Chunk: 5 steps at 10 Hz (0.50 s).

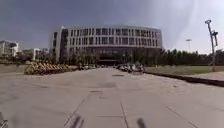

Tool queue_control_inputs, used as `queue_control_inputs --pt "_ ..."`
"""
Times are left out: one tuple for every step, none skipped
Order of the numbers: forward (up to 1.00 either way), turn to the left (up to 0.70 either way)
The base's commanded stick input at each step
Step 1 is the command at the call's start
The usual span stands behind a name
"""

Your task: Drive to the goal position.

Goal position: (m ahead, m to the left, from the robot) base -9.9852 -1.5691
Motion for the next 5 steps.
queue_control_inputs --pt "1.0 0.0" --pt "1.0 0.0" --pt "1.0 0.0" --pt "1.0 0.0" --pt "1.0 0.16"
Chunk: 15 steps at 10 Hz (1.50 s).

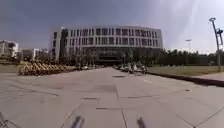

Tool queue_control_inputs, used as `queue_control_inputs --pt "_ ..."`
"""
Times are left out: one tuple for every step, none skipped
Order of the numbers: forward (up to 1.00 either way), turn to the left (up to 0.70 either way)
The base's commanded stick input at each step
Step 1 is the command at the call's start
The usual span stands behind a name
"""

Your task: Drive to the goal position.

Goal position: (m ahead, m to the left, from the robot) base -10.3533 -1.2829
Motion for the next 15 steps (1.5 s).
queue_control_inputs --pt "1.0 0.4" --pt "1.0 0.39" --pt "1.0 0.15" --pt "1.0 0.0" --pt "1.0 0.0" --pt "1.0 0.0" --pt "1.0 0.0" --pt "1.0 0.0" --pt "1.0 0.0" --pt "1.0 0.0" --pt "1.0 0.0" --pt "1.0 0.0" --pt "1.0 0.0" --pt "1.0 0.0" --pt "1.0 0.0"
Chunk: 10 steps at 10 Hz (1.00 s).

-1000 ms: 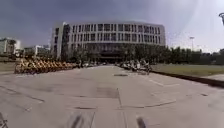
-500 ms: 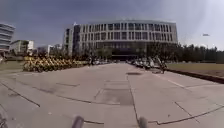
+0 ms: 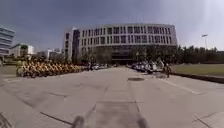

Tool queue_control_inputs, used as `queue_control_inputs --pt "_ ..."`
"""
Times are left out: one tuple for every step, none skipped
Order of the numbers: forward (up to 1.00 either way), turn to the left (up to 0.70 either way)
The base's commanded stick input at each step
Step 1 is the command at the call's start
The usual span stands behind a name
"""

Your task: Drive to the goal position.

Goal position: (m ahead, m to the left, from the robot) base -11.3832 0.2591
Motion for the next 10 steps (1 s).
queue_control_inputs --pt "1.0 0.0" --pt "1.0 0.0" --pt "1.0 0.0" --pt "1.0 -0.02" --pt "1.0 -0.2" --pt "1.0 -0.32" --pt "1.0 -0.4" --pt "1.0 -0.4" --pt "1.0 -0.3" --pt "1.0 0.0"
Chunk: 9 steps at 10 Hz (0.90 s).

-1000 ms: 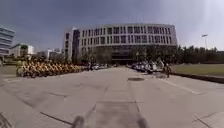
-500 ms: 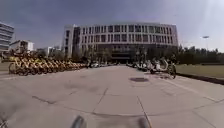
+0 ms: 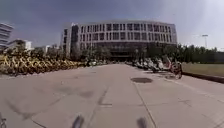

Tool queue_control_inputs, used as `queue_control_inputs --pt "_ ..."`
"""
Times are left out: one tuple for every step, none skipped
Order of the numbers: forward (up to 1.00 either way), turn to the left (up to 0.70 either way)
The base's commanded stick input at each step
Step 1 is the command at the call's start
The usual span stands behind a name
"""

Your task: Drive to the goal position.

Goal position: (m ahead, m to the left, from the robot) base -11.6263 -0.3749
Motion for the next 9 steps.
queue_control_inputs --pt "1.0 0.0" --pt "1.0 0.0" --pt "1.0 0.0" --pt "1.0 0.0" --pt "1.0 0.0" --pt "1.0 0.0" --pt "1.0 0.0" --pt "1.0 0.0" --pt "1.0 0.0"
